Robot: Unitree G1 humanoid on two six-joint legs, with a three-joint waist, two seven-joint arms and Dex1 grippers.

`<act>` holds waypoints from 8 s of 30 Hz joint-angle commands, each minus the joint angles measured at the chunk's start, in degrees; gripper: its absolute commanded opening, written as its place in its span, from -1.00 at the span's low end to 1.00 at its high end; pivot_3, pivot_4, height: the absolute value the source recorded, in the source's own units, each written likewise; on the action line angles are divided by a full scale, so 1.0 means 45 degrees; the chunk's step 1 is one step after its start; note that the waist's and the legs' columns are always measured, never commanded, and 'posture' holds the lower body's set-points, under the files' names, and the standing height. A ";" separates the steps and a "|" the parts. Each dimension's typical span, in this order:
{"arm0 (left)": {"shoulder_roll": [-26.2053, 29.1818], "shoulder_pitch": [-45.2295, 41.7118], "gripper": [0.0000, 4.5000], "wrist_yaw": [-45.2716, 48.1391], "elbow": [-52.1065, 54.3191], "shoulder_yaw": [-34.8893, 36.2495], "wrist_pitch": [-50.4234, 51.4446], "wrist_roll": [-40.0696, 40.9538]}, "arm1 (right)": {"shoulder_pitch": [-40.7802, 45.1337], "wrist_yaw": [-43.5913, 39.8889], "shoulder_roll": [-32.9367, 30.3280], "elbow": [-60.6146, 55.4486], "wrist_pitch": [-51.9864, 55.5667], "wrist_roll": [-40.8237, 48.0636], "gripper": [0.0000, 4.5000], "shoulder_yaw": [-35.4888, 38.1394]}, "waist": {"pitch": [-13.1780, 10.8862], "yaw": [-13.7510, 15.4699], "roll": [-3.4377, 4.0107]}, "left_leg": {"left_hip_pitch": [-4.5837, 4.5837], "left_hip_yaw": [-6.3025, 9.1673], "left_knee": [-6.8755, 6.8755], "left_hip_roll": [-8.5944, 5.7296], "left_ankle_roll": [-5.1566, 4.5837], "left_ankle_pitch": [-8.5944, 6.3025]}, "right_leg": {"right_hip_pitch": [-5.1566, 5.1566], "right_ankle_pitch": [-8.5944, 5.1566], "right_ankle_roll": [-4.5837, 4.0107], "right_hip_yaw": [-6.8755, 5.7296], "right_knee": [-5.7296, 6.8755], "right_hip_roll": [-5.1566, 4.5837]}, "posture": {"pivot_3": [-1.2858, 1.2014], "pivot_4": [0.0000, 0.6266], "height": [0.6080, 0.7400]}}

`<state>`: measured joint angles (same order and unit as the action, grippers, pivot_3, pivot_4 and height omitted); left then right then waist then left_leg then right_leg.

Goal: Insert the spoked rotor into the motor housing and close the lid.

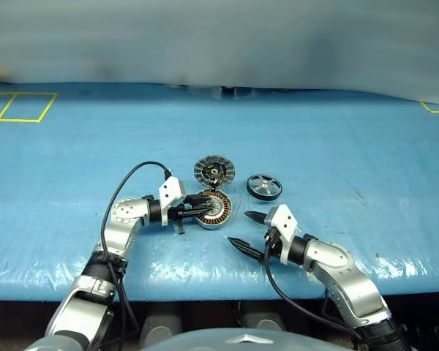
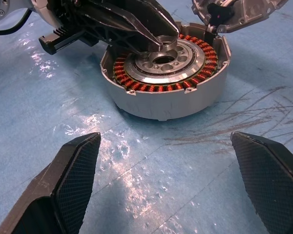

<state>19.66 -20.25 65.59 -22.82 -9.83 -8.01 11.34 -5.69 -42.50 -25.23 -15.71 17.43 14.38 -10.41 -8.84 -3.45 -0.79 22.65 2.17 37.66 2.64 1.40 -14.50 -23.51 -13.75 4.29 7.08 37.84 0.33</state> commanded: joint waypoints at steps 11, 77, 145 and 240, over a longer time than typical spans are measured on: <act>-0.0236 -0.0021 0.14 0.0153 0.0284 0.0333 -0.0036 0.0709 | 0.0144 -0.0002 0.0086 -0.0044 -0.0427 -0.0030 1.00 -0.0027 | 0.0000 0.0002 0.0000 | 0.0000 -0.0001 0.0001 0.0000 0.0000 0.0000 | 0.0000 0.0000 0.0000 0.0000 0.0001 0.0000 | 0.03 -0.52 1.00; -0.0211 -0.0385 -0.99 -0.0641 -0.0300 -0.0461 -0.0596 -0.0650 | 0.0084 0.0113 0.0182 0.0133 -0.0648 -0.0156 1.00 -0.0105 | 0.0000 0.0007 0.0000 | 0.0001 0.0000 0.0009 -0.0001 0.0000 0.0000 | 0.0003 0.0024 0.0042 0.0000 0.0004 0.0000 | 0.03 -0.52 1.00; 0.0736 -0.0711 -0.99 -0.0950 0.0755 -0.1624 0.0513 -0.2108 | 0.0095 0.0277 0.0521 0.0383 -0.1002 -0.0403 1.00 -0.0118 | 0.0003 0.0058 0.0003 | 0.0004 0.0004 0.0035 -0.0001 -0.0001 0.0000 | 0.0012 -0.0001 -0.0003 0.0001 0.0013 0.0002 | 0.03 -0.52 1.00; 0.0258 0.3319 -1.00 -0.2478 0.3839 0.0300 0.0873 0.1090 | 0.3290 0.2164 -0.1378 0.0388 0.2877 -0.2665 -0.68 0.0512 | -0.0004 -0.0011 0.0005 | 0.0011 -0.0010 0.0013 -0.0001 -0.0019 -0.0010 | -0.0008 -0.0004 0.0008 0.0005 0.0001 -0.0008 | 0.03 -0.52 1.00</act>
<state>20.53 -5.59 54.57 -6.58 -9.10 -3.33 16.36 8.46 -32.57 -31.51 -13.67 30.50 2.33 -8.51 -8.85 -3.50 -0.76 22.70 2.12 37.72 2.64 1.31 -14.55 -23.54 -13.77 4.33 7.10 37.85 0.29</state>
